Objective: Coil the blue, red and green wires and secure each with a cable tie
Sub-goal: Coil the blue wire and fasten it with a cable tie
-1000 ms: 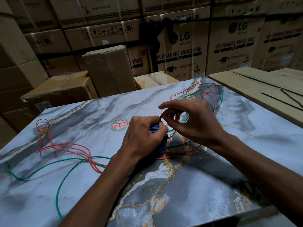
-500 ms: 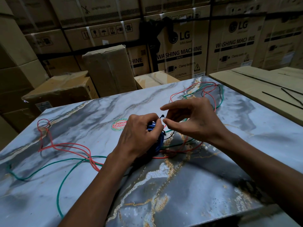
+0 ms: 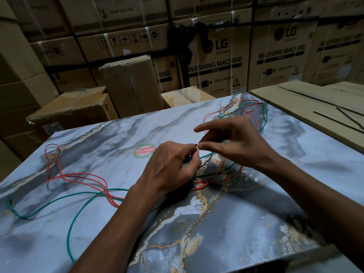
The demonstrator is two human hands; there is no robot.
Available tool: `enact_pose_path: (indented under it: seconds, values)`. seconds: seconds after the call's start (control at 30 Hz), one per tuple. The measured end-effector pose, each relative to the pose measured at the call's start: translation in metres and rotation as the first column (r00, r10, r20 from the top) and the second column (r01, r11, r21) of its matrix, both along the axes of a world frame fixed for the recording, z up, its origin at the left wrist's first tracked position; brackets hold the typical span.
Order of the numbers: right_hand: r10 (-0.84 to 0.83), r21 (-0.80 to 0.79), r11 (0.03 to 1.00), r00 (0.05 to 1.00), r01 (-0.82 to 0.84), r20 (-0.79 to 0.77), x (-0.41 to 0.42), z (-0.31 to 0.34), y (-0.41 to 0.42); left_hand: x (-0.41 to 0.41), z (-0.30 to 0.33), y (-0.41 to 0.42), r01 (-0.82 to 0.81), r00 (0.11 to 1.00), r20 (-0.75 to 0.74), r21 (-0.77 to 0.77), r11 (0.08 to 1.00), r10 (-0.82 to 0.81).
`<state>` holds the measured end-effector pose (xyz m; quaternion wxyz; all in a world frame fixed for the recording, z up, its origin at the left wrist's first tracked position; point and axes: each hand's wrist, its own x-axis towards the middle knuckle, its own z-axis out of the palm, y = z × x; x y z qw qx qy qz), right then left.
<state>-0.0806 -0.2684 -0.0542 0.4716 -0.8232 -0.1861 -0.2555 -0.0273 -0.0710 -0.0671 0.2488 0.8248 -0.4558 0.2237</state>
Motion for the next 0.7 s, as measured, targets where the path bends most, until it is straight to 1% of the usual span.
enact_pose_path:
  seconds: [0.1, 0.2, 0.3, 0.4, 0.57, 0.7]
  values:
    - [0.045, 0.104, 0.994, 0.994, -0.034, -0.099, 0.0000, 0.0019, -0.0026, 0.0061, -0.0013, 0.0030, -0.033, 0.998, -0.066, -0.118, 0.992, 0.025]
    - [0.078, 0.166, 0.985, 0.985, -0.051, -0.157, 0.0003, 0.0009, -0.0015, 0.0063, -0.0008, 0.0043, -0.031, 0.996, -0.089, -0.135, 0.990, 0.019]
    - [0.103, 0.227, 0.972, 0.974, -0.055, -0.204, 0.0013, 0.0002, 0.0004, 0.0048, 0.0003, 0.0046, -0.032, 0.997, -0.070, -0.124, 0.992, 0.024]
    - [0.100, 0.223, 0.974, 0.969, -0.048, -0.227, 0.0013, 0.0014, 0.0013, 0.0052, 0.0015, 0.0046, -0.019, 0.999, -0.051, -0.095, 0.995, 0.014]
    - [0.090, 0.161, 0.986, 0.970, -0.054, -0.227, -0.0009, 0.0037, 0.0017, 0.0044, 0.0022, 0.0056, -0.009, 1.000, -0.023, -0.037, 0.999, 0.009]
    - [0.116, 0.197, 0.978, 0.969, -0.073, -0.220, -0.0014, 0.0036, 0.0029, 0.0040, 0.0035, 0.0059, 0.000, 1.000, -0.018, -0.031, 1.000, 0.000]
